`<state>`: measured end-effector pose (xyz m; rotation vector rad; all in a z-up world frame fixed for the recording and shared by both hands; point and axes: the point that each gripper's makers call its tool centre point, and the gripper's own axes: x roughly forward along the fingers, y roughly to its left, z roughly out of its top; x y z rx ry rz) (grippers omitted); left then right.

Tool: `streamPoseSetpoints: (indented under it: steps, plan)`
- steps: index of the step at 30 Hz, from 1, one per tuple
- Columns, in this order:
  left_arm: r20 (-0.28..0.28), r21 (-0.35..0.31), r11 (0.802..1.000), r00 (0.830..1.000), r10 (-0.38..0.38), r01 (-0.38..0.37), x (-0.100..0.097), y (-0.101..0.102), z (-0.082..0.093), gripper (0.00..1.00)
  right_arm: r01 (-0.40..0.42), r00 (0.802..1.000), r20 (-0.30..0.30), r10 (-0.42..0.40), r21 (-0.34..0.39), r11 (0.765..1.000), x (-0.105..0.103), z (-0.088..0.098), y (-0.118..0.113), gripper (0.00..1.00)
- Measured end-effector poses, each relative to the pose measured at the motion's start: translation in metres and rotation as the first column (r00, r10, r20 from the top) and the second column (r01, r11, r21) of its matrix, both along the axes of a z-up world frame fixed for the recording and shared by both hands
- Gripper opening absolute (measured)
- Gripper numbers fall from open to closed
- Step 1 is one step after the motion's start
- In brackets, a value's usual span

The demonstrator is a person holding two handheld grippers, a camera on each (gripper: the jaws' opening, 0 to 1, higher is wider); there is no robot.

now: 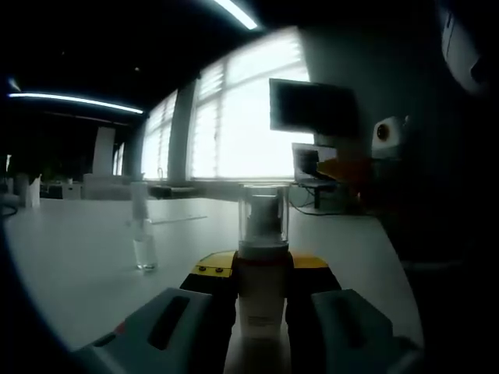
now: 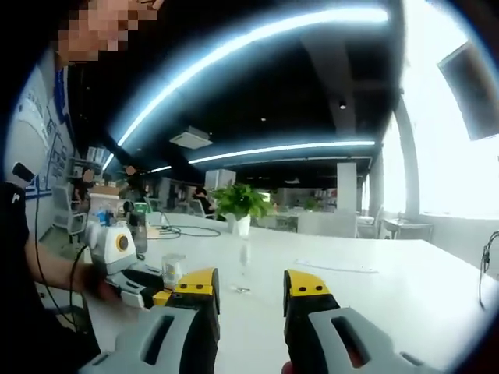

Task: Clamp pump bottle remove cover press pump head put on cover

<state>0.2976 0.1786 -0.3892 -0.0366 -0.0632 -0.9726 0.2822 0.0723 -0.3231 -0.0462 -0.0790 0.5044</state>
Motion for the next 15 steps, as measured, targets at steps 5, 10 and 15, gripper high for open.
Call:
streamPoseSetpoints:
  steps: [5,10,15]
  plan:
    - [-0.003,-0.003,1.000,1.000,0.003,-0.003,0.000,0.000,0.000,0.14,0.009,1.000,0.005,-0.009,0.029,1.000,-0.001,-0.014,-0.015,0.26]
    - [0.000,-0.001,1.000,1.000,0.006,-0.006,0.000,0.001,0.000,0.14,0.005,1.000,0.003,-0.005,0.068,0.998,-0.004,-0.018,-0.021,0.27]
    - [0.002,0.001,1.000,1.000,0.013,-0.013,0.001,0.001,0.000,0.14,0.030,1.000,0.002,-0.030,0.056,0.998,0.000,-0.029,-0.035,0.26]
